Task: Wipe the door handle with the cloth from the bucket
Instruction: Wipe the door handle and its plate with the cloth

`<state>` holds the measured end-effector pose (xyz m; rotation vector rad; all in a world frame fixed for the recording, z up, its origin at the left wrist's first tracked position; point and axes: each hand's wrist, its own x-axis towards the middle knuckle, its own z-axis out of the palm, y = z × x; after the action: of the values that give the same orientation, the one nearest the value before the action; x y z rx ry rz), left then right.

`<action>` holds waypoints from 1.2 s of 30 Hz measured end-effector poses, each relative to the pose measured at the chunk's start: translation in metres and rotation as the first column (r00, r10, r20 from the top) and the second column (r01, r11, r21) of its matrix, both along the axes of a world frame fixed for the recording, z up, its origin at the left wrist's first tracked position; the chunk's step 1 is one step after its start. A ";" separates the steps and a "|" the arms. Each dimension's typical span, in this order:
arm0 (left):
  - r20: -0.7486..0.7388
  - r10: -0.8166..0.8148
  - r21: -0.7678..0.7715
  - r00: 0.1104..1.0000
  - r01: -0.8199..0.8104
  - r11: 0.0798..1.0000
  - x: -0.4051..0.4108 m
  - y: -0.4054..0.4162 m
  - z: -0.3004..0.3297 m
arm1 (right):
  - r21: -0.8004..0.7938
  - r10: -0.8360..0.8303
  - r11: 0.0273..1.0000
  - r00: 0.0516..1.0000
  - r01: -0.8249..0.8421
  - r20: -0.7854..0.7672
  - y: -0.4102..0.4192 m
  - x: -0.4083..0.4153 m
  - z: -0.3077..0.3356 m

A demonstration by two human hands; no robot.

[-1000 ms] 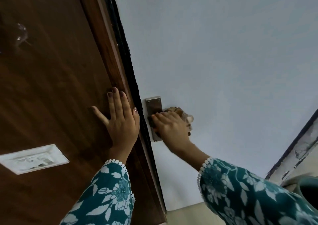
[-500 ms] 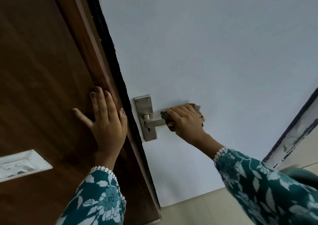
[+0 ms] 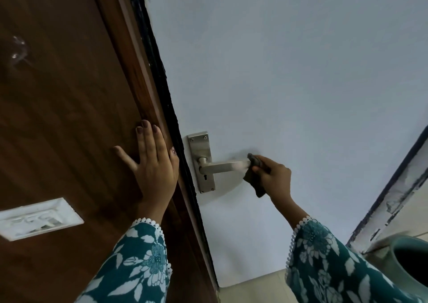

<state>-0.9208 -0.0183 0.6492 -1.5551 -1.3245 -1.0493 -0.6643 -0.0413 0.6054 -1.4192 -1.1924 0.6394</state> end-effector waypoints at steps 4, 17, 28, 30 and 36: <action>0.086 0.015 -0.059 0.996 -0.010 0.998 0.010 -0.006 0.003 | -0.018 0.065 0.997 0.942 -0.075 -0.330 -0.027 0.013 -0.003; 0.957 -0.090 -0.236 0.277 0.918 0.319 0.081 -0.095 -0.009 | -0.019 0.364 0.822 0.550 -0.570 -0.751 -0.060 -0.022 0.029; 0.898 -0.104 -0.324 0.427 0.804 0.499 0.068 -0.095 -0.009 | -0.147 0.474 0.820 0.799 -0.554 -0.370 -0.075 -0.008 0.026; 0.966 -0.024 -0.224 0.257 0.879 0.421 0.069 -0.098 -0.008 | -0.137 0.473 0.825 0.802 -0.548 -0.365 -0.076 -0.005 0.025; 0.976 0.172 0.083 -0.136 0.955 0.283 0.071 -0.100 -0.008 | -0.054 0.489 0.796 0.693 -0.603 -0.529 -0.079 0.000 0.024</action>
<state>-0.8501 -0.1186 0.6410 -2.2926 -2.4201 -2.8279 -0.6645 -0.1204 0.6299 -0.9534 -1.1422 1.5141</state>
